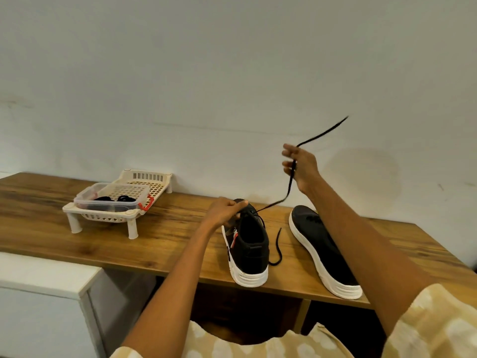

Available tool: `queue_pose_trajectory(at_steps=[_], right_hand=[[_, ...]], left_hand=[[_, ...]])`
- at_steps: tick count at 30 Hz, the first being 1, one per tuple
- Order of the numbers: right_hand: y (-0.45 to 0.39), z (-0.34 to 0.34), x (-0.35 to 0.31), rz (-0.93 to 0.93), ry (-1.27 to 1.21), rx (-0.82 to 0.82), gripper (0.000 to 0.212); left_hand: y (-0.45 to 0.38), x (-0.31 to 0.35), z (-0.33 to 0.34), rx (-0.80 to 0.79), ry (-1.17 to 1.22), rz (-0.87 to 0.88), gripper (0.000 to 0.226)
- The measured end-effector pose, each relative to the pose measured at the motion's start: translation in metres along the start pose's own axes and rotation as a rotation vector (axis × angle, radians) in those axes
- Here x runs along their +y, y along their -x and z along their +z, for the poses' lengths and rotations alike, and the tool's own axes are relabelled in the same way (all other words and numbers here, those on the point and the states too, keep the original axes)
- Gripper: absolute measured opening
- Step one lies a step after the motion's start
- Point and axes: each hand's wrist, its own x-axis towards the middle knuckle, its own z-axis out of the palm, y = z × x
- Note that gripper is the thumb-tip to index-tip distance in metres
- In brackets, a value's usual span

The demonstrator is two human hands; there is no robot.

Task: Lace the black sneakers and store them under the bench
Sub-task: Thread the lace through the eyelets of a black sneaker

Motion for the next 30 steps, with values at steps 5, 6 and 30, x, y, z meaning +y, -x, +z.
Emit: queue_pose_trajectory(at_steps=[5, 6, 30], right_hand=[[0.020, -0.001, 0.052, 0.268, 0.559, -0.080, 0.027], [0.023, -0.001, 0.061, 0.307, 0.682, -0.119, 0.026], [0.042, 0.023, 0.081, -0.253, 1.371, -0.392, 0.020]], left_hand=[[0.003, 0.003, -0.003, -0.078, -0.089, 0.057, 0.020], [0.003, 0.003, -0.003, -0.067, -0.053, 0.052, 0.019], [-0.002, -0.001, 0.003, 0.147, 0.874, -0.018, 0.020]])
